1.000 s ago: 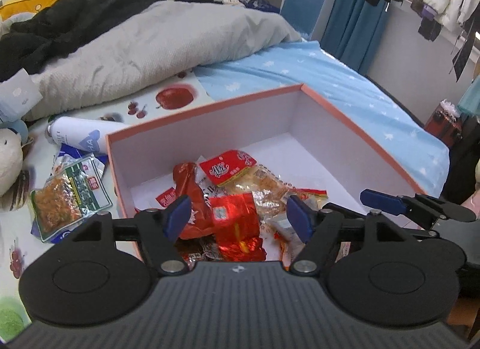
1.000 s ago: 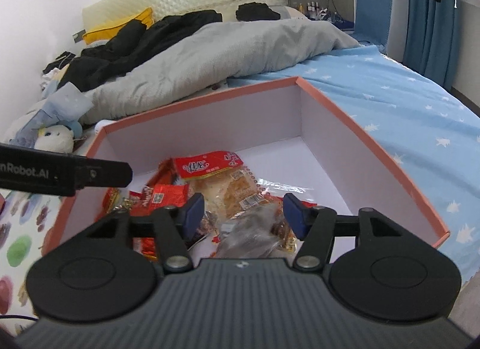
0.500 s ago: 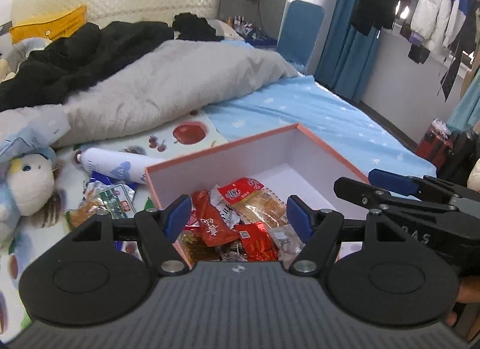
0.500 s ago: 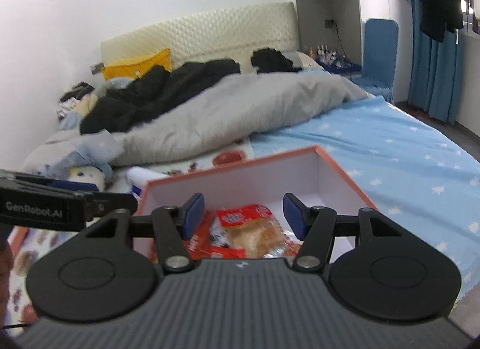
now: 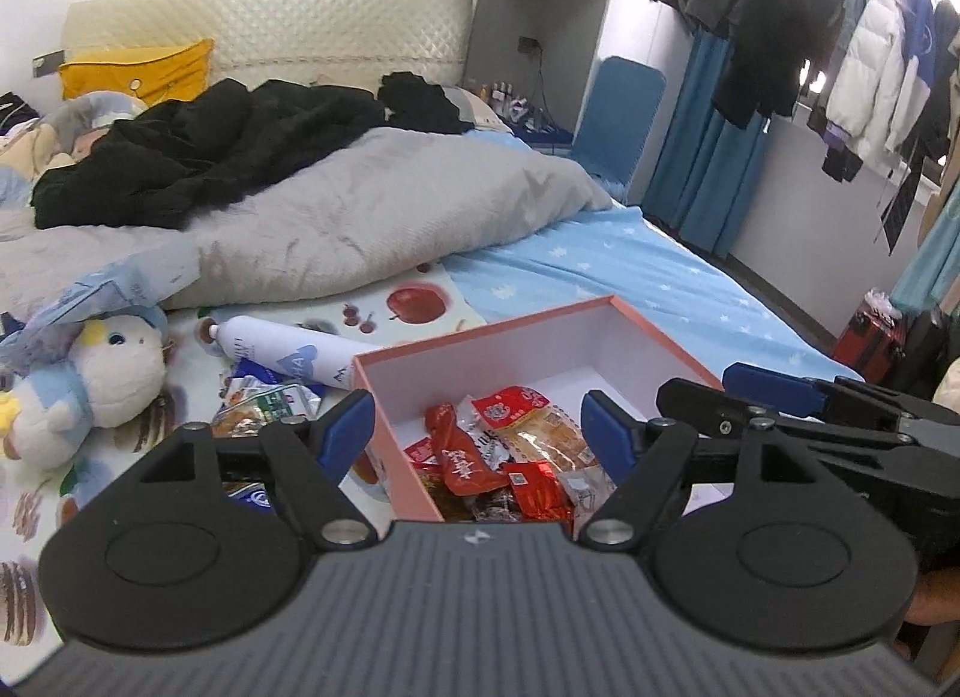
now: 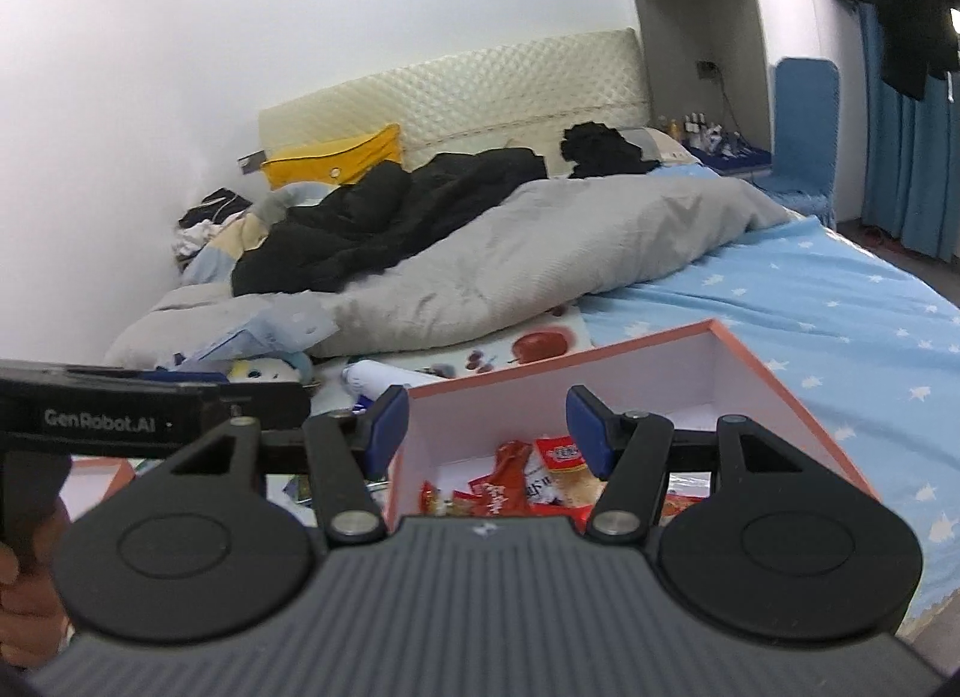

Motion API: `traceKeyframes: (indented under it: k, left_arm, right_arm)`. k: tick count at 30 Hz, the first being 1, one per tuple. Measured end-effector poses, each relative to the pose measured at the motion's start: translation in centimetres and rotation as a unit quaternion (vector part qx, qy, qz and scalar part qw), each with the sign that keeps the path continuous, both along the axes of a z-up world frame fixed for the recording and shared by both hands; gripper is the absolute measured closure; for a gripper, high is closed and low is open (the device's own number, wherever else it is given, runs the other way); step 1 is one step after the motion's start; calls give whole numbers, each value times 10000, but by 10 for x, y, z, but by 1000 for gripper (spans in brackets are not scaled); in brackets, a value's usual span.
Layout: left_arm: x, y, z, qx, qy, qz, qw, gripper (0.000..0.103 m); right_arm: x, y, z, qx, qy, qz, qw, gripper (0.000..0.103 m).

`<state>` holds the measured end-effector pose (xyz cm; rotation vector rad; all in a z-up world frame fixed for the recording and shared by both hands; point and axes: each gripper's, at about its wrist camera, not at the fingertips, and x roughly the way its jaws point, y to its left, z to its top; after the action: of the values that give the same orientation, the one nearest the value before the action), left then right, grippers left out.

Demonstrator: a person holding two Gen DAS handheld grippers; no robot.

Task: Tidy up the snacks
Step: 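Withdraw both open tools from the box back toward the snack pile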

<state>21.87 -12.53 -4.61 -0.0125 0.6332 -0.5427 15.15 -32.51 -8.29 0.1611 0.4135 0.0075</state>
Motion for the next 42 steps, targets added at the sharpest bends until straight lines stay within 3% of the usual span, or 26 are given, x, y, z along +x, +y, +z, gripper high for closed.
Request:
traceKeyframes:
  k: [13, 30, 42]
  left_arm:
    - [-25, 64, -11, -104, -105, 514, 9986, 2]
    - [-53, 141, -57, -74, 224, 1036, 9943, 1]
    - [-52, 176, -114, -134, 549, 1416, 9883, 1]
  right_arm:
    - [-11, 50, -8, 0, 128, 486, 9987, 42]
    - [-30, 93, -53, 144, 489, 719, 9961, 42]
    - [-29, 135, -93, 26, 868, 1271, 9881, 42]
